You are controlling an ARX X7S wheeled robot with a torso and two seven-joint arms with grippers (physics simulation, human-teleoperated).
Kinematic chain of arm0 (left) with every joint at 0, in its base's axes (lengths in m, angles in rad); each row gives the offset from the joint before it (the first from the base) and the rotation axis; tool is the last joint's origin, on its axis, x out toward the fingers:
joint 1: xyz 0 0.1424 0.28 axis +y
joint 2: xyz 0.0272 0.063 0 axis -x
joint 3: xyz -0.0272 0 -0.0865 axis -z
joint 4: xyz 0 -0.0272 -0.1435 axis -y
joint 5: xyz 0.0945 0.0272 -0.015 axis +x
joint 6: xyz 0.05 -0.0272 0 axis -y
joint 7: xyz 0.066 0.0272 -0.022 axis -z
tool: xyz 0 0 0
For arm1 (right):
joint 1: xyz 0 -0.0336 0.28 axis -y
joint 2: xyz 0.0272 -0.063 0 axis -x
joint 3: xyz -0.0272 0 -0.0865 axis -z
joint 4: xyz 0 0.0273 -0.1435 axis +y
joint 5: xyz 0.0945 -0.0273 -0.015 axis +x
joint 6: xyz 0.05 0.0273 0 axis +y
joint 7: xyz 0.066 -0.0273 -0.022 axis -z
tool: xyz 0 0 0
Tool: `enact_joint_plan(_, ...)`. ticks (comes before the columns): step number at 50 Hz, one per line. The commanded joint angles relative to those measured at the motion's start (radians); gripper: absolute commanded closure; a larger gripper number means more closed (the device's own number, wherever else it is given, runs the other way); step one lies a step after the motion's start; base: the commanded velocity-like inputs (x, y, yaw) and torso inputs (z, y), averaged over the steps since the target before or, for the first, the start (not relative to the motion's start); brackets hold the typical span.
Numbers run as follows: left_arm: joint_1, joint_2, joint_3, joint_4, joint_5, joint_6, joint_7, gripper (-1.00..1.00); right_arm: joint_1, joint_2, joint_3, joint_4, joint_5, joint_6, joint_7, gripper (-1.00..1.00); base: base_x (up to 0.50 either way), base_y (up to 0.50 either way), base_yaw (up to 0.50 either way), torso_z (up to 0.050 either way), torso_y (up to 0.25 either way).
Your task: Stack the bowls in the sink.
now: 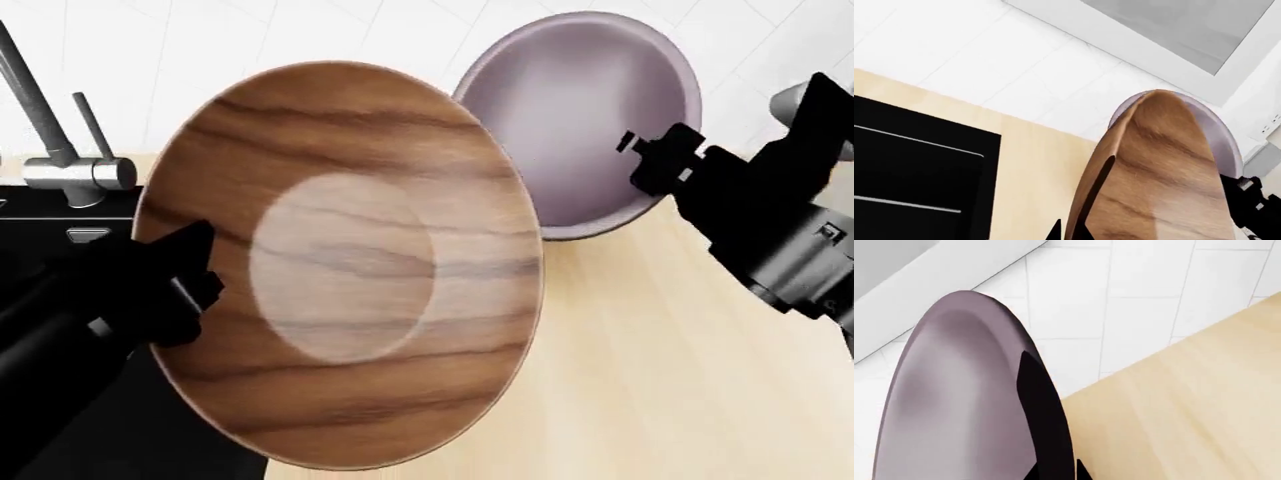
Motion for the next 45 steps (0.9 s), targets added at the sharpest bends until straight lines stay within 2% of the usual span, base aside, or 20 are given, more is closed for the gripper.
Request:
enact_joint_plan(1, 0.086, -0.026, -0.054, 0.003, 0.069, -0.008, 0.041, 1.00, -0.074, 0.077, 0.038, -0.175, -0.076, -0.051, 0.031, 1.00, 0.00, 0.00, 0.00, 0.000, 0.000)
enact_joint_plan(11, 0.086, -0.056, -0.077, 0.052, 0.040, -0.021, 0.046, 1.00, -0.047, 0.080, 0.017, -0.216, -0.157, -0.054, 0.085, 1.00, 0.00, 0.00, 0.00, 0.000, 0.000)
enact_joint_plan(19, 0.191, -0.100, -0.201, 0.088, 0.017, -0.007, 0.083, 1.00, -0.037, 0.087, 0.032, -0.221, -0.185, -0.075, 0.100, 1.00, 0.00, 0.00, 0.00, 0.000, 0.000)
enact_joint_plan(31, 0.325, -0.141, -0.412, 0.100, -0.019, -0.038, 0.067, 1.00, -0.035, 0.105, 0.043, -0.253, -0.173, -0.073, 0.101, 1.00, 0.00, 0.00, 0.00, 0.000, 0.001)
enact_joint_plan(35, 0.347, -0.147, -0.441, 0.081, -0.001, -0.066, 0.060, 1.00, -0.052, 0.099, 0.041, -0.267, -0.172, -0.080, 0.092, 1.00, -0.50, 0.05, 0.00, 0.000, 0.003)
enact_joint_plan(37, 0.339, -0.159, -0.425, 0.071, 0.022, -0.079, 0.051, 1.00, -0.058, 0.093, 0.036, -0.273, -0.177, -0.082, 0.089, 1.00, -0.50, 0.06, 0.00, 0.000, 0.000)
enact_joint_plan(42, 0.208, -0.160, -0.269, 0.063, 0.053, -0.081, 0.028, 1.00, -0.054, 0.080, 0.024, -0.281, -0.183, -0.078, 0.089, 1.00, -0.50, 0.04, 0.00, 0.000, 0.000)
enact_joint_plan(45, 0.181, -0.152, -0.235, 0.051, 0.061, -0.090, 0.031, 1.00, -0.045, 0.072, 0.017, -0.274, -0.189, -0.075, 0.086, 1.00, -0.50, 0.03, 0.00, 0.000, 0.000)
